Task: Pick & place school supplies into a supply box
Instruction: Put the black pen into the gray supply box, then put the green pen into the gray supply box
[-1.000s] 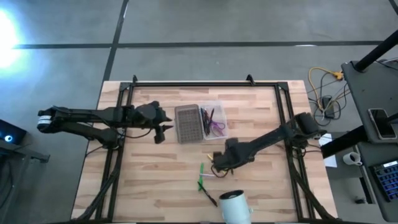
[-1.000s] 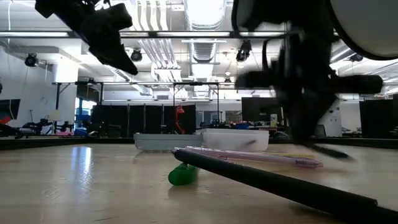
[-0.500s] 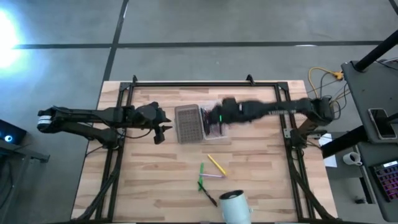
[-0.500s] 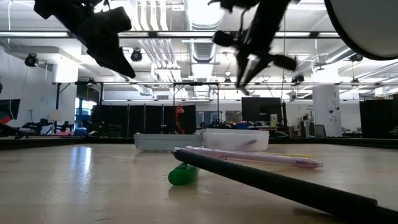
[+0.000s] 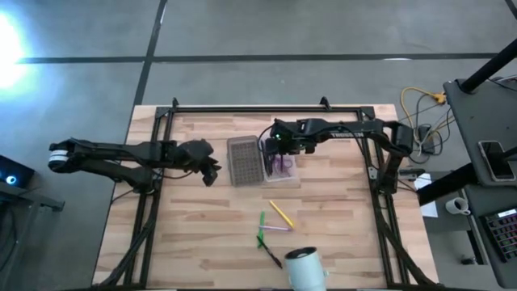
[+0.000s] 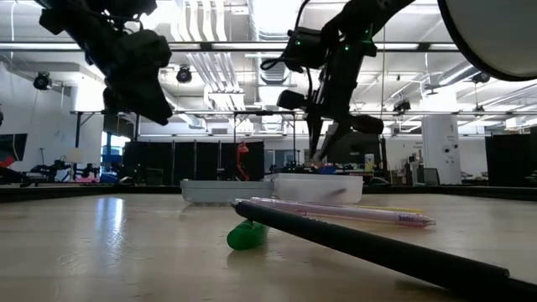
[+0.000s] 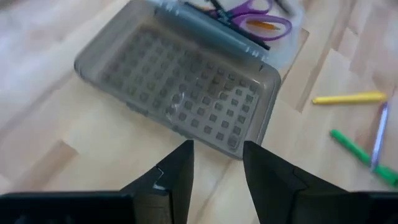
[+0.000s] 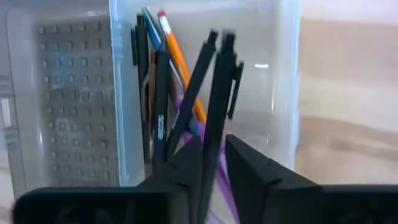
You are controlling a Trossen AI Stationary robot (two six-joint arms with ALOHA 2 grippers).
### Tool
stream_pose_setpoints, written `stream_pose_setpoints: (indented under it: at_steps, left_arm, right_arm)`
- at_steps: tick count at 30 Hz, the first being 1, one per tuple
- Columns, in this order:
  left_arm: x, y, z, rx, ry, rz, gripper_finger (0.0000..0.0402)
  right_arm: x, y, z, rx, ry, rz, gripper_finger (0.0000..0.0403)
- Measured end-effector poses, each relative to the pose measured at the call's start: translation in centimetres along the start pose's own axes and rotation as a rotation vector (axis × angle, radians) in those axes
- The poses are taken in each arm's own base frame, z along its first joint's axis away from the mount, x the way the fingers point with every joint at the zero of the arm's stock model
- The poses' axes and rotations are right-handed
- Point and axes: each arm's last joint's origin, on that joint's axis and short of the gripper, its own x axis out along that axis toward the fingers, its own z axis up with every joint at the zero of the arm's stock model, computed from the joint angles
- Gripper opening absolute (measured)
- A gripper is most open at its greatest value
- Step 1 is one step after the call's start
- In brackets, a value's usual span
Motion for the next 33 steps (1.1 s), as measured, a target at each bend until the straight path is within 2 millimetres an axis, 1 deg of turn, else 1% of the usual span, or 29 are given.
stream_pose_setpoints:
  at_steps: [4, 6, 8, 10, 12, 15, 18, 21, 24, 27, 31, 33]
  left_arm:
    - [0.4, 0.1, -0.3, -0.161, -0.024, -0.017, 0.0122]
    - [0.7, 0.0, -0.2, -0.200, -0.054, -0.041, 0.0122]
    - [0.8, -0.3, -0.2, -0.209, -0.085, -0.078, 0.0122]
    - [0.8, -0.7, -0.1, -0.206, -0.105, -0.117, 0.0122]
    - [0.7, -1.1, -0.2, -0.198, -0.111, -0.140, 0.0122]
    - [0.7, -1.4, -0.4, -0.184, -0.100, -0.152, 0.0122]
    - [0.6, -1.7, -0.6, -0.200, -0.092, -0.166, 0.0122]
    - [0.7, -2.2, -0.8, -0.192, -0.088, -0.190, 0.0122]
    - [1.1, -3.0, -1.0, -0.192, -0.062, -0.210, 0.0122]
    - [2.2, -4.1, -1.2, -0.220, -0.003, -0.200, 0.0122]
    - [4.4, -5.9, -2.0, -0.223, 0.094, -0.164, 0.0122]
    - [5.5, -6.7, -2.2, -0.252, 0.132, -0.140, 0.0122]
  right_arm:
    - [0.2, -0.1, 0.5, -0.033, -0.013, 0.005, 0.0111]
    - [0.1, -0.1, 0.5, -0.075, -0.012, 0.006, 0.0133]
    - [-0.2, -0.1, 0.4, -0.145, -0.004, 0.014, 0.0151]
    - [-0.8, 0.2, -0.1, -0.269, -0.003, 0.034, 0.0165]
    - [-1.6, 0.6, -1.2, -0.414, -0.004, 0.056, 0.0174]
    - [-3.0, 1.3, -3.6, -0.648, 0.011, 0.103, 0.0181]
    - [-3.8, 1.4, -6.3, -0.758, 0.069, 0.107, 0.0182]
    - [-4.0, 1.3, -8.6, -0.789, 0.094, 0.060, 0.0179]
    - [-4.1, 1.2, -10.3, -0.743, 0.048, 0.012, 0.0174]
    - [-4.2, 1.2, -11.0, -0.741, 0.055, 0.016, 0.0171]
    - [-4.1, 1.2, -11.5, -0.743, 0.170, 0.063, 0.0171]
    - [-3.8, 1.1, -11.8, -0.748, 0.194, 0.063, 0.0171]
